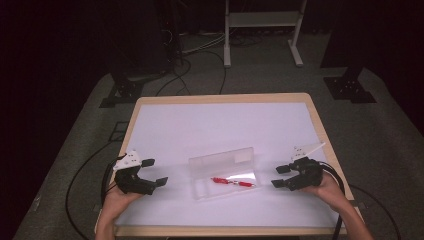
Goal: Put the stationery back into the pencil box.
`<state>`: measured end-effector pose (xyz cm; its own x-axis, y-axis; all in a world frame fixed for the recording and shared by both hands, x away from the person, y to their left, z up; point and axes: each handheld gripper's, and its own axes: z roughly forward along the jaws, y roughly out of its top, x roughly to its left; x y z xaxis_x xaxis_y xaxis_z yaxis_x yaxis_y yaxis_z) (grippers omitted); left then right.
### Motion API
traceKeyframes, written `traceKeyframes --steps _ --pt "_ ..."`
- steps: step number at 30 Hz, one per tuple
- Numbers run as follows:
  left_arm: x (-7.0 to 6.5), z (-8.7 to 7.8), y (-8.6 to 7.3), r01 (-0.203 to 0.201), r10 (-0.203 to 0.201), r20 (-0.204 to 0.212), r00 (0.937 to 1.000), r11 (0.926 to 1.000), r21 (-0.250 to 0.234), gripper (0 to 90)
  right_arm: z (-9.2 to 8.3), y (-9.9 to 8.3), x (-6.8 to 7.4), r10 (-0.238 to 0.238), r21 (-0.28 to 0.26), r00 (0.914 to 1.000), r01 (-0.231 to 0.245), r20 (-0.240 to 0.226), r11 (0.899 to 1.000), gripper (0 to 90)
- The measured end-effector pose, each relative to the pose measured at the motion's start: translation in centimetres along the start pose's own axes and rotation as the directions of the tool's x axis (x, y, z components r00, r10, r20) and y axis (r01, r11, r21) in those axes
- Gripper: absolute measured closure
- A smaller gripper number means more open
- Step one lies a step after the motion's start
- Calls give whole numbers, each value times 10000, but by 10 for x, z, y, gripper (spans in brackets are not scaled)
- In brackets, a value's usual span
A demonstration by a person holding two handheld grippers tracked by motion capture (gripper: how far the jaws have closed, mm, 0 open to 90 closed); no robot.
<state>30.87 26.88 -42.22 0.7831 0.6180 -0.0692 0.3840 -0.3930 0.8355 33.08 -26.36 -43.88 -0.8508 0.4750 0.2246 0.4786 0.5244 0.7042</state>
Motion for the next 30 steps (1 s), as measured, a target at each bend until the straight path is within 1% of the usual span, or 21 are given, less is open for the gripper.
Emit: traceKeyframes --steps 5,14,16,24,30 --pt "-1 1 0 -12 12 13 10000 10000 -8 107 -5 -6 -1 136 -2 9998 -136 127 9999 356" --pt "-1 1 0 -1 1 3 10000 10000 3 106 -11 -13 -2 193 -74 9993 -190 312 9998 352" --pt "0 0 0 2 -2 1 10000 10000 -1 106 -12 -15 -2 310 -88 9989 -307 354 9995 348" --pt "-1 1 0 -1 1 31 10000 10000 -3 106 -16 -24 -4 460 -120 9978 -455 477 9989 345" --pt "-1 2 0 -8 8 40 10000 10000 10 105 -23 -36 -4 719 -218 9955 -707 619 9973 336"
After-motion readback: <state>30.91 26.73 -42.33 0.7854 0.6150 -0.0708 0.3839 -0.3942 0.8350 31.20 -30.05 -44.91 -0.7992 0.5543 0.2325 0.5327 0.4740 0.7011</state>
